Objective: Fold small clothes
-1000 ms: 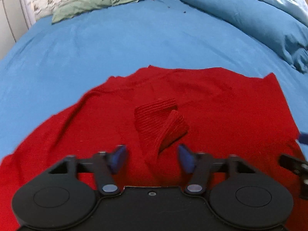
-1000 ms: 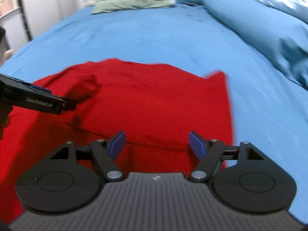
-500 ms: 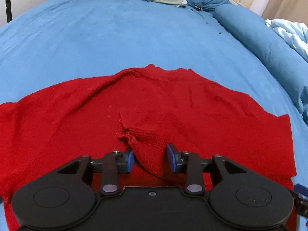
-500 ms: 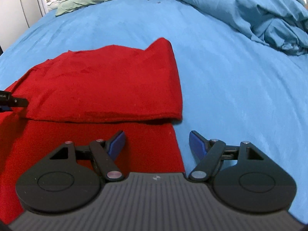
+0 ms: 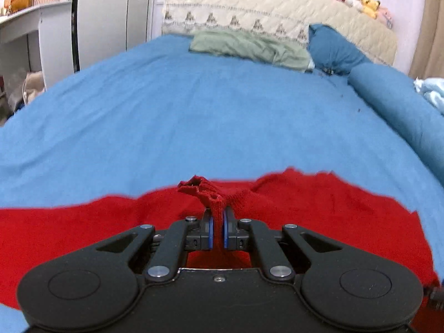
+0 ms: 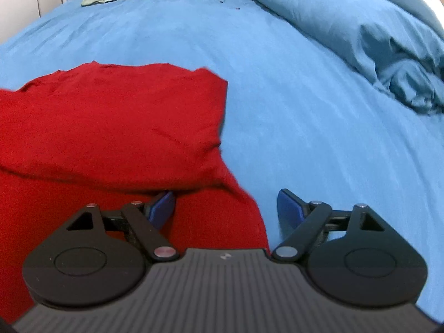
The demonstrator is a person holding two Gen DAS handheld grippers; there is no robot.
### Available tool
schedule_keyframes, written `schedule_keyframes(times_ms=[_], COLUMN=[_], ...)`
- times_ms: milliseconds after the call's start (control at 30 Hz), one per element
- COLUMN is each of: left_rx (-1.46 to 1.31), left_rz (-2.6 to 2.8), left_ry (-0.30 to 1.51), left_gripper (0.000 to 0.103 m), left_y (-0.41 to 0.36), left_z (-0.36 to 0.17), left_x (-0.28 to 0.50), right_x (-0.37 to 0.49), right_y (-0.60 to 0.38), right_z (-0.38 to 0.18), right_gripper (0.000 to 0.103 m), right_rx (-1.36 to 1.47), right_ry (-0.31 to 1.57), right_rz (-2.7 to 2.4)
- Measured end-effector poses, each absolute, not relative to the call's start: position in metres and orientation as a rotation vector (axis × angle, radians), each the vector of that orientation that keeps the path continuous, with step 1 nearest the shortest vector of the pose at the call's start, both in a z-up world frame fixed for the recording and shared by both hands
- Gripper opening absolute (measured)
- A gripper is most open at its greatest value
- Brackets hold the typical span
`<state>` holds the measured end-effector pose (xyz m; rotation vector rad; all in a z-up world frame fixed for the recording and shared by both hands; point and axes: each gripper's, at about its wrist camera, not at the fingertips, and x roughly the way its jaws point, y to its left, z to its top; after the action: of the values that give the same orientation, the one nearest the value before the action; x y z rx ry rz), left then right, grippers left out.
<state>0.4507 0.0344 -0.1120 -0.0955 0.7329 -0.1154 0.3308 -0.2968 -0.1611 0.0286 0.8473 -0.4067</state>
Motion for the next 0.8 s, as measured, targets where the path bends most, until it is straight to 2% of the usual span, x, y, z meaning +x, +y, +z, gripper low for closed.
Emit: schedule_keyframes(times_ms=[200,333,433,500,533,567,600,667,733,767,800], left_rx=[-0.094,-0.078,-0.041,-0.004,0.028,0.062,0.094,0.128,0.128,0.136,0.143], left_rz=[-0.115,-0.12,-0.126,-0.118,-0.097,-0.068,-0.049,-0.069,-0.133,-0.163,-0.18], left_ry=[0.746,0.788,0.823,0.836,0.837,0.836,0.827,0.8,0.768,0.76,0.757], left_gripper=[0.007,0.007,0.011,0.027,0.031,0.041,0.045,0.045,0.056,0.067,0.069], left_y=[0.036,0.043,0.049,0.054,0.055,0.055,0.055,0.052,0.046,0.039,0.033], left_z=[-0.12,-0.135,-0.145,-0.146,-0.144,-0.142,-0.139,-0.128,-0.118,-0.115,-0.115], left_x=[0.448,0.438,0.425,0.418,0.413,0.411,0.406,0.4,0.398,0.4,0.403], right_x=[0.348,0.337,0.332,0.331,0.33,0.328,0.326,0.317,0.313,0.315,0.319], right_y=[-0.302,-0.322,-0.324,-0.326,-0.329,-0.332,-0.334,-0.329,-0.319,-0.312,-0.304], right_z=[-0.162,-0.163,-0.162,-0.161,-0.159,-0.157,-0.153,-0.137,-0.121,-0.115,-0.113], right_gripper=[0.096,0.097,0.097,0.097,0.097,0.097,0.097,0.097,0.098,0.098,0.098], right_rx=[-0.122,-0.119,-0.162,-0.178,-0.17,-0.157,-0.15,-0.133,-0.072,-0.042,-0.022], right_ry=[0.849,0.871,0.87,0.876,0.885,0.896,0.902,0.872,0.819,0.8,0.787], right_rz=[-0.471,-0.464,-0.42,-0.398,-0.388,-0.377,-0.368,-0.331,-0.218,-0.154,-0.1])
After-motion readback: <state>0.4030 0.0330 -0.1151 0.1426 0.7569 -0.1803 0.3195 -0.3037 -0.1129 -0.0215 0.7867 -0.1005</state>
